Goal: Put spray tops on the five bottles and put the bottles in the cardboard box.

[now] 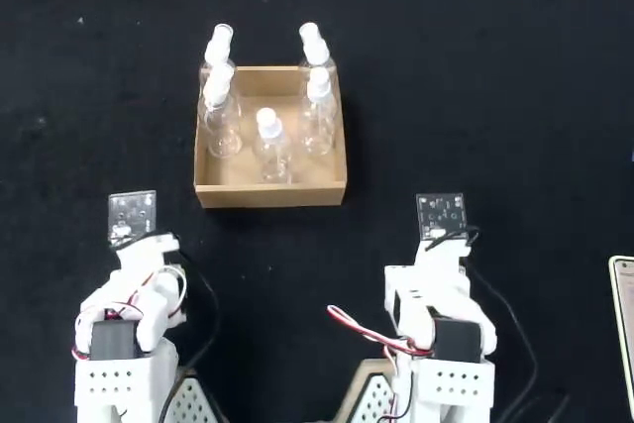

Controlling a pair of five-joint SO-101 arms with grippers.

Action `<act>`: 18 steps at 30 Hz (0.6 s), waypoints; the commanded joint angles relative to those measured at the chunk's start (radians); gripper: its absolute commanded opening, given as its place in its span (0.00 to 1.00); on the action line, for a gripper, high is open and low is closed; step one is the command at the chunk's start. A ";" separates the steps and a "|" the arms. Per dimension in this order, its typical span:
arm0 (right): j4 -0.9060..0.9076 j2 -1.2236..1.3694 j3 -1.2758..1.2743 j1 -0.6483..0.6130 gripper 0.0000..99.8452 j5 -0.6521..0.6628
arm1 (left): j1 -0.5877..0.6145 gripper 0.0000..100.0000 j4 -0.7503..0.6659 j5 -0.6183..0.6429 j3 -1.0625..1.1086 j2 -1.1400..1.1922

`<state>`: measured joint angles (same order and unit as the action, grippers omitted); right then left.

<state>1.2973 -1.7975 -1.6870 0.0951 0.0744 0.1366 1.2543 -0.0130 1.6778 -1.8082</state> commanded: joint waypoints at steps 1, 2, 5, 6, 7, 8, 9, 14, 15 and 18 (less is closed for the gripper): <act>0.009 -0.102 0.002 0.028 0.01 0.002 | 0.002 0.03 0.020 0.026 0.022 -0.014; 0.009 -0.102 0.002 0.028 0.01 0.002 | 0.007 0.03 0.021 0.054 0.022 -0.014; 0.009 -0.102 0.002 0.028 0.01 0.002 | 0.005 0.03 0.020 0.100 0.022 -0.012; 0.009 -0.102 0.002 0.028 0.01 0.002 | 0.004 0.03 0.020 0.100 0.022 -0.012; 0.009 -0.102 0.002 0.028 0.01 0.002 | 0.005 0.03 0.020 0.091 0.022 -0.012; 0.009 -0.102 0.002 0.028 0.01 0.002 | 0.005 0.03 0.020 0.081 0.022 -0.012; 0.009 -0.102 0.002 0.028 0.01 0.002 | 0.001 0.03 0.020 0.078 0.022 -0.012; 0.009 -0.101 0.002 0.026 0.01 0.002 | 0.007 0.03 0.020 0.077 0.022 -0.012; 0.009 -0.101 0.002 0.026 0.01 0.002 | 0.007 0.03 0.020 0.077 0.022 -0.012; 0.009 -0.101 0.002 0.026 0.01 0.002 | 0.007 0.03 0.020 0.077 0.022 -0.012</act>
<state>1.2973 -1.7975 -1.6870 0.0951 0.0744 0.1381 1.2559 0.0713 1.6778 -1.8082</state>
